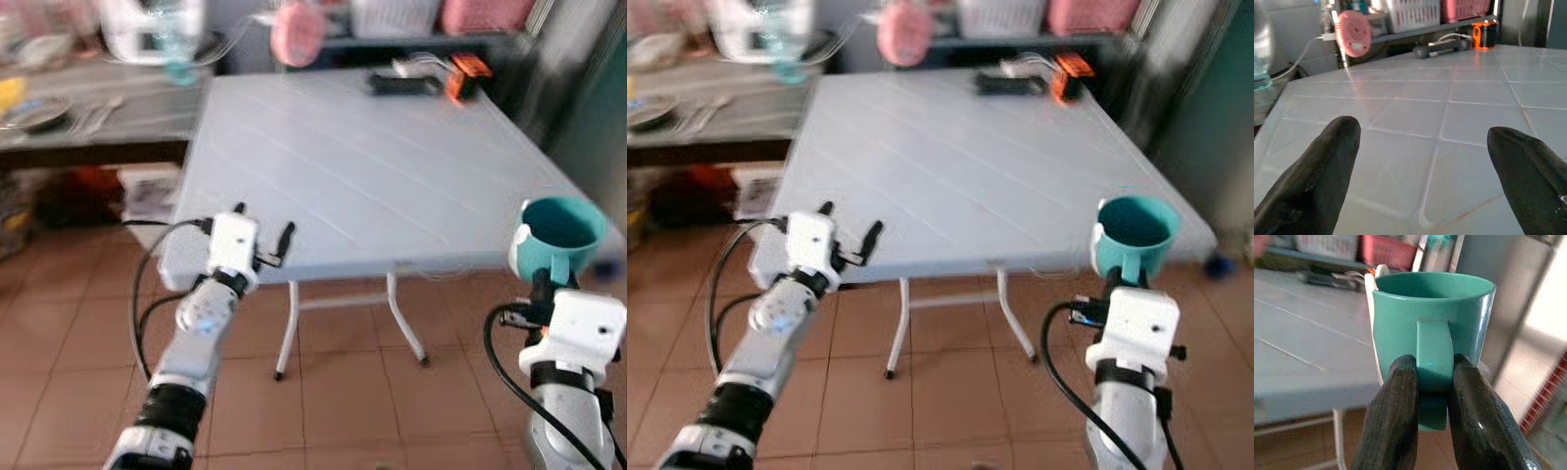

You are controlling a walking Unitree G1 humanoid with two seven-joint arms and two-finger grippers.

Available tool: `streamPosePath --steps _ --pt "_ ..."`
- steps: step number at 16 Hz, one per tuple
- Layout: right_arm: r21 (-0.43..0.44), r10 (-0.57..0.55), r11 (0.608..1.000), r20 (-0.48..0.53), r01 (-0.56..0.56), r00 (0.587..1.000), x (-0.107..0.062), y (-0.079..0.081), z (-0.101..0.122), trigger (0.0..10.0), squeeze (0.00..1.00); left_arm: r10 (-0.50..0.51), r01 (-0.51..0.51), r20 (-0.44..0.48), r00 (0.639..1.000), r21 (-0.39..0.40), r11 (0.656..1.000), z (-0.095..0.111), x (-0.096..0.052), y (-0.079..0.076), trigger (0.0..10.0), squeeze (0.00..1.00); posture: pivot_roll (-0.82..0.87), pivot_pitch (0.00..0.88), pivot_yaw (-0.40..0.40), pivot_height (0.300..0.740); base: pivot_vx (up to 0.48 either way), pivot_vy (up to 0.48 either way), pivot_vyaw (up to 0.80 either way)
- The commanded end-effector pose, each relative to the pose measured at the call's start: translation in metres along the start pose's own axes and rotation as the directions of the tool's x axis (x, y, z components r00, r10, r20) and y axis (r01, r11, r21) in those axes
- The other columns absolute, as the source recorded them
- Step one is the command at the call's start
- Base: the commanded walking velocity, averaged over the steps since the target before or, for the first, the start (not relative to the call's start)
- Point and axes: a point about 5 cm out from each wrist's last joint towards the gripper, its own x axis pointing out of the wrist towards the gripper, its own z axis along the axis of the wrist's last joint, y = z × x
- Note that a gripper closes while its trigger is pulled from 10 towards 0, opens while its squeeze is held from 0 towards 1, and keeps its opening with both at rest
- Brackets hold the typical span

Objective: Setting the table

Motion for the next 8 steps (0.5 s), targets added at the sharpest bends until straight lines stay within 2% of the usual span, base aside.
streamPosePath --steps 1,2,5,8 --pt "-0.013 -0.017 1.000 0.025 0.017 1.000 0.0009 -0.0047 0.0049 10.0 0.00 -0.017 0.017 -0.005 1.000 0.003 1.000 -0.0012 0.0014 -0.0072 10.0 0.00 -0.04 0.074 0.048 0.740 0.000 0.000 -0.80" --pt "-0.005 -0.013 1.000 0.026 0.013 1.000 0.0005 -0.0044 0.0051 10.0 0.00 -0.006 0.006 -0.010 1.000 0.006 1.000 -0.0029 0.0002 -0.0074 10.0 0.00 -0.04 0.076 0.047 0.740 0.000 0.000 -0.80" --pt "0.007 0.023 1.000 0.034 -0.023 0.999 -0.0012 0.0003 0.0071 10.0 0.00 0.022 -0.022 -0.031 0.999 0.002 1.000 -0.0084 -0.0026 -0.0044 10.0 0.00 -0.04 0.076 0.037 0.740 0.000 0.000 0.00" --pt "0.005 0.028 1.000 0.026 -0.028 0.999 -0.0042 -0.0021 0.0053 10.0 0.00 0.060 -0.060 -0.032 0.998 0.007 0.998 -0.0078 -0.0015 0.0022 10.0 0.00 -0.04 0.075 0.029 0.740 0.000 0.000 0.00"
